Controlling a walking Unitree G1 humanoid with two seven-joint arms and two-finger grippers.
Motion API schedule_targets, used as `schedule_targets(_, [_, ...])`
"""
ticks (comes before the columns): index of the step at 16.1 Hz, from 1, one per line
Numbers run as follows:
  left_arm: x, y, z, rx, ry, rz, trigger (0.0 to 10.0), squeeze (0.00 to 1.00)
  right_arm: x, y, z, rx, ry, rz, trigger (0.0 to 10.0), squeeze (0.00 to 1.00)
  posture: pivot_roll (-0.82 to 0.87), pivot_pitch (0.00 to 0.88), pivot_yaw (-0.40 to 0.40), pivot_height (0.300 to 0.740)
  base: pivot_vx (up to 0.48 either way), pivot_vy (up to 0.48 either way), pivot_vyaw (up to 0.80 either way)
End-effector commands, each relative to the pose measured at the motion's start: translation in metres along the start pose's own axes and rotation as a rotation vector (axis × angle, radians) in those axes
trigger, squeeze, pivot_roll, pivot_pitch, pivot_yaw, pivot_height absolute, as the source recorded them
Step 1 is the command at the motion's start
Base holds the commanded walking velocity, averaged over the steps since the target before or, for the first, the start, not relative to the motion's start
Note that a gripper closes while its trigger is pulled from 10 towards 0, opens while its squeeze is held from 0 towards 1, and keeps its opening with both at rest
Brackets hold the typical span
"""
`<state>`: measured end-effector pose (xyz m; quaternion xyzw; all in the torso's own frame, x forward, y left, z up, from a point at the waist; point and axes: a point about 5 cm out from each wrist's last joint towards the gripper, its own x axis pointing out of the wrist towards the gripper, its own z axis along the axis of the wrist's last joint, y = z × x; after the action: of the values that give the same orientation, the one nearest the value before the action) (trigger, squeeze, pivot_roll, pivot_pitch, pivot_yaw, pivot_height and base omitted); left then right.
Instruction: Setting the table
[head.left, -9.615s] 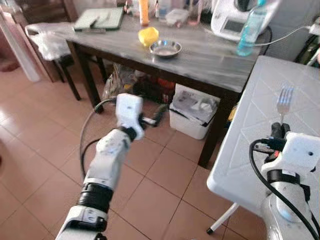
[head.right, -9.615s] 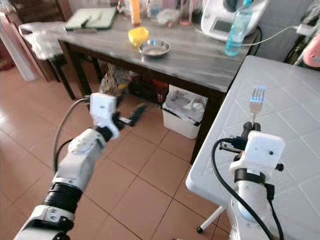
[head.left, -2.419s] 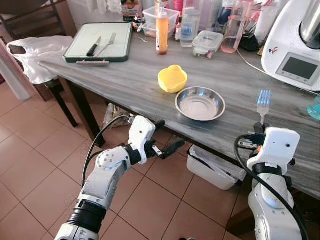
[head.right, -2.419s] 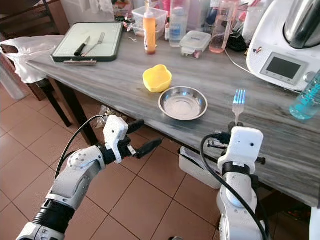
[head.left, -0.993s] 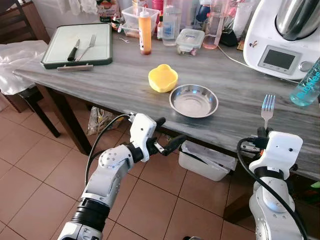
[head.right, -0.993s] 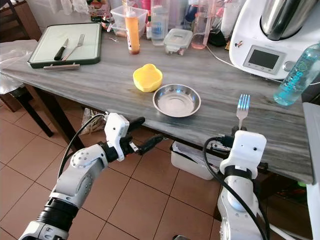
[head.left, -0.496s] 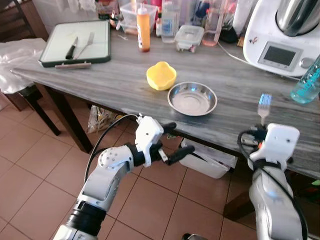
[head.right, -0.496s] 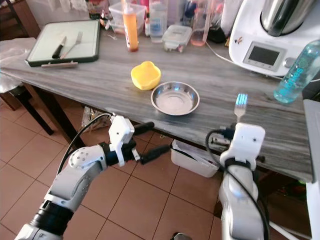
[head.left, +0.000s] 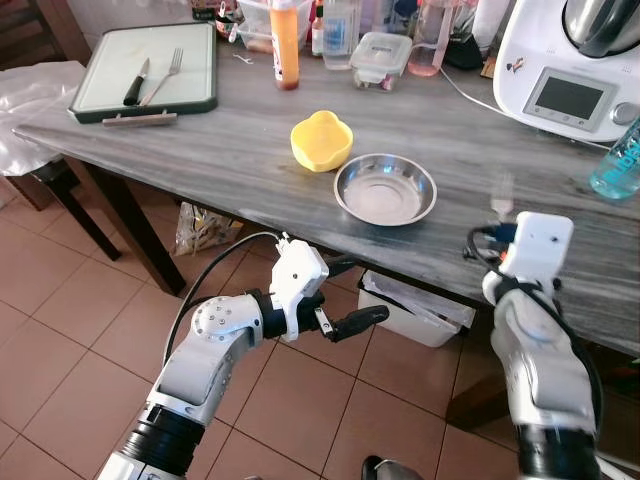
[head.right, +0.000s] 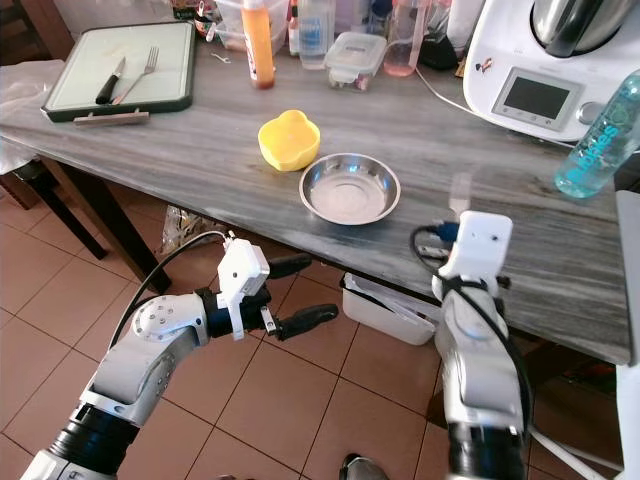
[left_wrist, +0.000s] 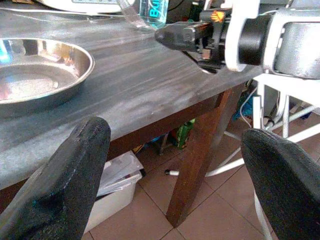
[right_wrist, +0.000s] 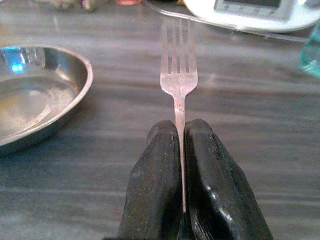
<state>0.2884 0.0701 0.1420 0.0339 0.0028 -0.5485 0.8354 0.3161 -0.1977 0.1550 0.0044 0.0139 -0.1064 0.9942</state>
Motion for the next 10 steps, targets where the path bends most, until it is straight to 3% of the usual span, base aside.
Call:
schedule_targets(1, [0.002, -0.002, 0.005, 0.03, 0.0, -0.017, 10.0, 0.0, 0.004, 0.0, 0.0, 0.017, 0.008, 0.009, 10.0, 0.0, 0.03, 0.181, 0.0, 0.74, 0.0, 0.0, 0.0])
schedule_targets(8, [0.0, -0.003, 0.004, 0.047, 0.015, -0.034, 10.0, 0.0, 0.023, 0.015, -0.011, 0.14, 0.085, 0.048, 10.0, 0.0, 0.04, 0.187, 0.001, 0.74, 0.0, 0.0, 0.0])
schedule_targets(10, [-0.001, -0.003, 0.004, 0.053, 0.02, -0.037, 10.0, 0.0, 0.027, 0.025, -0.009, 0.161, 0.083, 0.055, 10.0, 0.0, 0.04, 0.186, 0.002, 0.74, 0.0, 0.0, 0.0])
